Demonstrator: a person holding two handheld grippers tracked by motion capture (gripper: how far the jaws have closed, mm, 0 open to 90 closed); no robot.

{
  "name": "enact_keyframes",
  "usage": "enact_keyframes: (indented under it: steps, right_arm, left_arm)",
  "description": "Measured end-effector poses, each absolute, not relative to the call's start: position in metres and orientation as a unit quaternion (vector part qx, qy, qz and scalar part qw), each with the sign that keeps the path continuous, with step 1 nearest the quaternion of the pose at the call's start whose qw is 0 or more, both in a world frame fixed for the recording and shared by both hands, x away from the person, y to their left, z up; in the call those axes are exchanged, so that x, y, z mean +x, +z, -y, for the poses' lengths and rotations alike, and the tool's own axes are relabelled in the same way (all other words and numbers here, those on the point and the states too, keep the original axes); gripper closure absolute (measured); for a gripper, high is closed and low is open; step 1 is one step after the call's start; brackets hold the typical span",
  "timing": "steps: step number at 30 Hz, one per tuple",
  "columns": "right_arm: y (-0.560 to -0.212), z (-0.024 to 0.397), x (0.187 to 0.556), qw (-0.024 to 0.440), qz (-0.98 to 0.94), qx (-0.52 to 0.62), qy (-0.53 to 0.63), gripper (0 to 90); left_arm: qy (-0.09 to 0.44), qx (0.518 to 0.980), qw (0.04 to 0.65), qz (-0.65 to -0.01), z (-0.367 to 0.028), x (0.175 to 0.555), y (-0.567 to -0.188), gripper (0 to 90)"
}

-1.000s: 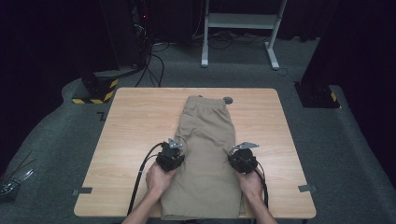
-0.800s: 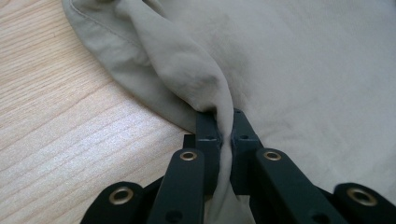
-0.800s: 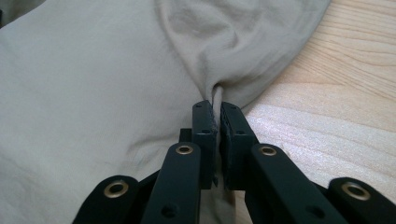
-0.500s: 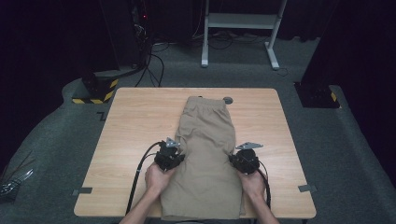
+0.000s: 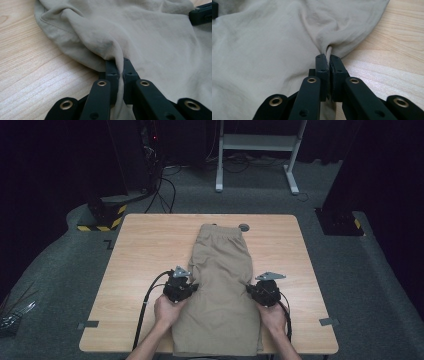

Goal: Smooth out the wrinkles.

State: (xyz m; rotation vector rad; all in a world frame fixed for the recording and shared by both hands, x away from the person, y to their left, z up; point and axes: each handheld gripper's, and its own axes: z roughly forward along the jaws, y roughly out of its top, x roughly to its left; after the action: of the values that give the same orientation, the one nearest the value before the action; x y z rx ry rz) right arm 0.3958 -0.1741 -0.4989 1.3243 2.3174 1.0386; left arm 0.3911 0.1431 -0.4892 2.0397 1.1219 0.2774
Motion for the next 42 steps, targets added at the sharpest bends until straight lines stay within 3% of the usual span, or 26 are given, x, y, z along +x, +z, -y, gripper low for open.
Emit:
enact_keyframes:
  steps: [42]
  right_arm:
    - [-0.428,0.187,0.380,0.196,-0.775,0.418,0.432,86.9]
  left_arm:
    - [0.163,0.767,0.472,-0.403,-0.152,0.377,-0.425,86.7]
